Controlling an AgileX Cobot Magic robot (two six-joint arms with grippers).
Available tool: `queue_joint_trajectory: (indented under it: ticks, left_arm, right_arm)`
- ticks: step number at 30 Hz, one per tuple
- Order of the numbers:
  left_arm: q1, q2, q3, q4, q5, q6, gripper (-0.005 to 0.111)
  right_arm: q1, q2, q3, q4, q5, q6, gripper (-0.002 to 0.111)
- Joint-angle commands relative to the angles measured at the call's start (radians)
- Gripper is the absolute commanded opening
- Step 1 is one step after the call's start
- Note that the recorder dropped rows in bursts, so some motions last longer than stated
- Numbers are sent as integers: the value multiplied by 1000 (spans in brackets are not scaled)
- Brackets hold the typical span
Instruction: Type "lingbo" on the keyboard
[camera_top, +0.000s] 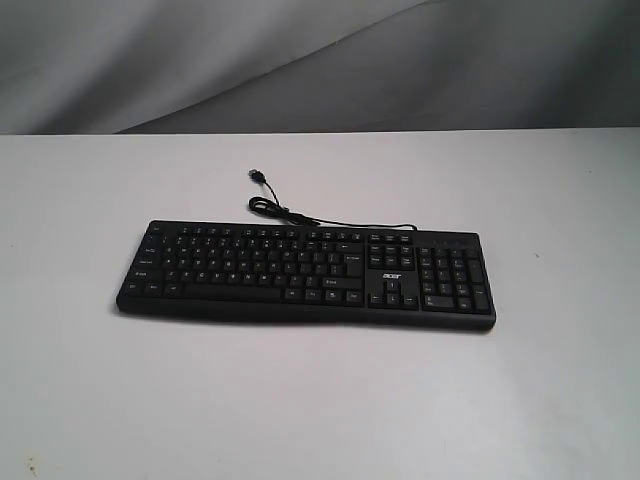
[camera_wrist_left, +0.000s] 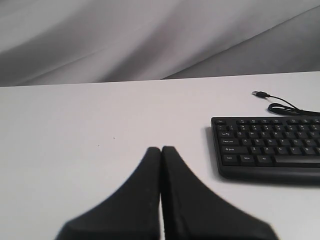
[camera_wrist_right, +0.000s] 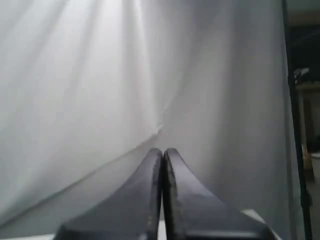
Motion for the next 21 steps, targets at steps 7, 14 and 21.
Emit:
queue_joint_trajectory:
  ticks: [7,14,21]
  left_arm:
    - [1,5,5,-4,-6,-2,1]
    - [1,10,5,-4,-6,-2,1]
    - [1,18,5,-4,-6,-2,1]
  right_arm:
    - [0,44,-47,-241,-289,518,0]
    - [0,514,-462,-765,2,910,0]
    - [1,1093,-775,-1227,118,1222,0]
